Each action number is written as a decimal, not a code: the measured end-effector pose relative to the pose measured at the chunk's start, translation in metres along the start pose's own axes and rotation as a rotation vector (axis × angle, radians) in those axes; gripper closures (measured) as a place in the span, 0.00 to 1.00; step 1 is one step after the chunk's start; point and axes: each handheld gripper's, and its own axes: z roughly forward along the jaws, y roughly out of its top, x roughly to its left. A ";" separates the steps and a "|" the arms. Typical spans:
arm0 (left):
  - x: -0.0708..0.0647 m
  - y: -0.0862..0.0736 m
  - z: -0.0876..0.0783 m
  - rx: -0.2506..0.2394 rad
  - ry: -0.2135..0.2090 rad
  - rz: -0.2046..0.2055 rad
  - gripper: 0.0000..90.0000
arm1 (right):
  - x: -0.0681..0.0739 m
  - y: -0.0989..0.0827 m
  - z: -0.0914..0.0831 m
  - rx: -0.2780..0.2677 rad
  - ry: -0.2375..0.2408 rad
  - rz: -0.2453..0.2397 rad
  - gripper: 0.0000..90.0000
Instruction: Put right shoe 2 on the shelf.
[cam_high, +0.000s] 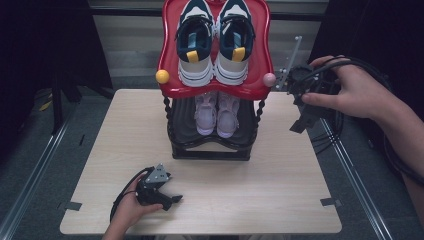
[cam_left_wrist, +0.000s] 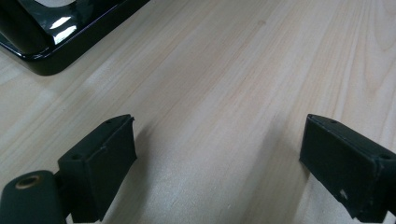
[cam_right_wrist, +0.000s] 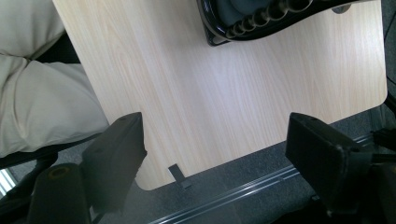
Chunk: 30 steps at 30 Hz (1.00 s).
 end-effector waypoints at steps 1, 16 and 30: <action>0.000 0.000 0.000 0.000 0.000 0.000 0.11 | 0.001 -0.001 0.002 0.004 0.002 0.000 0.22; 0.000 0.000 0.000 0.001 0.000 -0.002 0.11 | 0.008 -0.011 0.042 0.024 0.022 -0.011 0.22; 0.000 0.000 0.000 -0.004 0.002 -0.004 0.11 | 0.014 -0.026 0.076 0.027 0.041 -0.004 0.22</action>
